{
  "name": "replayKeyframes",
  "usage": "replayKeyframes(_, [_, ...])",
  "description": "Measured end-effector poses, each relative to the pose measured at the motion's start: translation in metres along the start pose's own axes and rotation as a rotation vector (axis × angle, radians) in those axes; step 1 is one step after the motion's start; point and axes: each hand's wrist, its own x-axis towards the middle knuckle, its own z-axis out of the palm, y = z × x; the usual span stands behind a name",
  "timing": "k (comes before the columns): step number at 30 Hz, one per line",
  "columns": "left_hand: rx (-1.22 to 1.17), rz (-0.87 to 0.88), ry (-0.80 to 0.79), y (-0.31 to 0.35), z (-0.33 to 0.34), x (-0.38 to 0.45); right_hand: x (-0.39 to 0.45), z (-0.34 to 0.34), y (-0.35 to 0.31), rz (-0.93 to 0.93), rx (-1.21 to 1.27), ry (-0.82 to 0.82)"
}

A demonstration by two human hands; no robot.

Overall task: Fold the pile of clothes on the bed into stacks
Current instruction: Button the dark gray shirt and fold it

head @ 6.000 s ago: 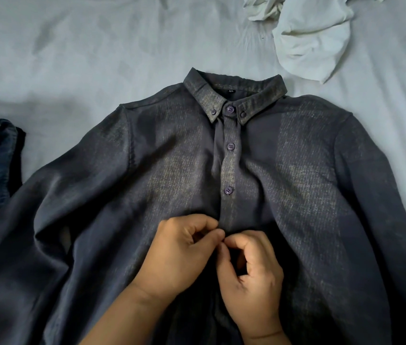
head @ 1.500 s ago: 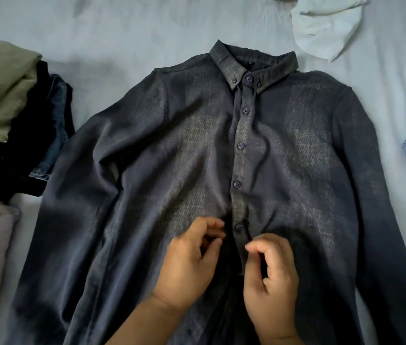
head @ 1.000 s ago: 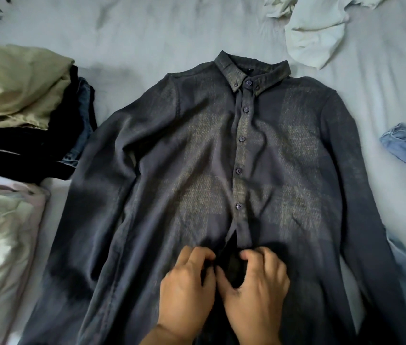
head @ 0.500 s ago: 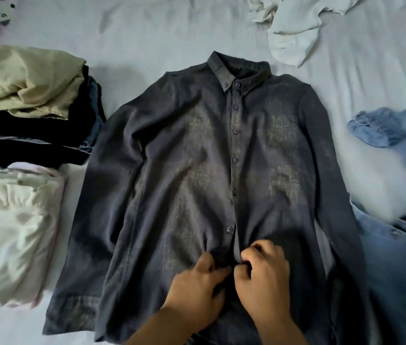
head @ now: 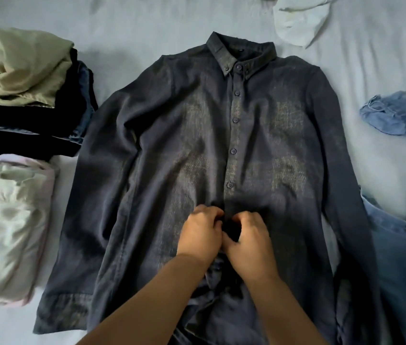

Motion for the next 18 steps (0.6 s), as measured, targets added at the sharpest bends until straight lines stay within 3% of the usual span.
replayKeyframes(7, [-0.053,0.016,0.018,-0.006,0.005,0.001,-0.005,0.01,0.001,-0.032,-0.071,0.05])
replayKeyframes(13, [-0.007,-0.004,0.004,-0.004,0.007,0.004,-0.001,0.003,0.021,-0.153,0.181,0.212])
replayKeyframes(18, [-0.227,-0.149,-0.114,-0.005,-0.003,0.005,-0.004,0.004,0.019,-0.187,0.277,0.203])
